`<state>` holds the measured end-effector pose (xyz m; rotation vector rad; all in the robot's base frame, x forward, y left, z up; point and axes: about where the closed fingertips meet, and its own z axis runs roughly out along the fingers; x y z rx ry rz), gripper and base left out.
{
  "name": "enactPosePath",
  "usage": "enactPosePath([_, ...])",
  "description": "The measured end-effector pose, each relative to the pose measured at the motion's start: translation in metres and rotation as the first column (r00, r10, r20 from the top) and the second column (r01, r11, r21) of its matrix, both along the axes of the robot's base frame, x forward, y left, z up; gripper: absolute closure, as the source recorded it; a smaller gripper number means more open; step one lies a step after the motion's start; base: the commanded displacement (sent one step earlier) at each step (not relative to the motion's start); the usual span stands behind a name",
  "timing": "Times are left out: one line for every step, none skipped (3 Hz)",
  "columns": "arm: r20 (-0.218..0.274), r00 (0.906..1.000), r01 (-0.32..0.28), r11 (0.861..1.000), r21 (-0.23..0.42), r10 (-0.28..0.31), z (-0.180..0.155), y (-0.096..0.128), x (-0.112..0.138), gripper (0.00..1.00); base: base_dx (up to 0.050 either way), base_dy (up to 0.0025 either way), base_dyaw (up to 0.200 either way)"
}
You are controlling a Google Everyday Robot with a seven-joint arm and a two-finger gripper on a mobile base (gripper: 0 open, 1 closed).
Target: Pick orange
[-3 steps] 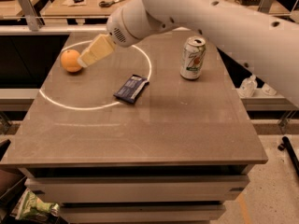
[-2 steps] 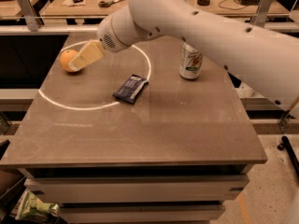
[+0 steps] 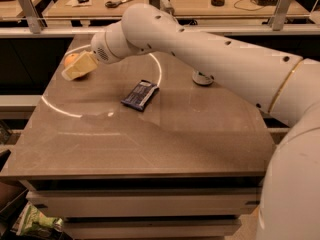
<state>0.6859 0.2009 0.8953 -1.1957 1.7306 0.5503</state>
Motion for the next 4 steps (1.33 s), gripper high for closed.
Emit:
enactPosePath([-0.003, 0.9999, -0.015, 0.999, 0.034, 0.015, -0.01, 0.017, 0.01, 0.0, 0.0, 0.0, 0.0])
enactPosePath([-0.023, 0.9988, -0.042, 0.997, 0.063, 0.043, -0.023, 0.037, 0.012, 0.0, 0.0, 0.0, 0.0])
enactPosePath([-0.049, 0.9971, -0.054, 0.995, 0.083, 0.058, -0.039, 0.05, 0.015, 0.0, 0.0, 0.0, 0.0])
enactPosePath([-0.072, 0.9959, -0.048, 0.993, 0.105, 0.055, -0.057, 0.054, 0.019, 0.18, 0.0, 0.0, 0.0])
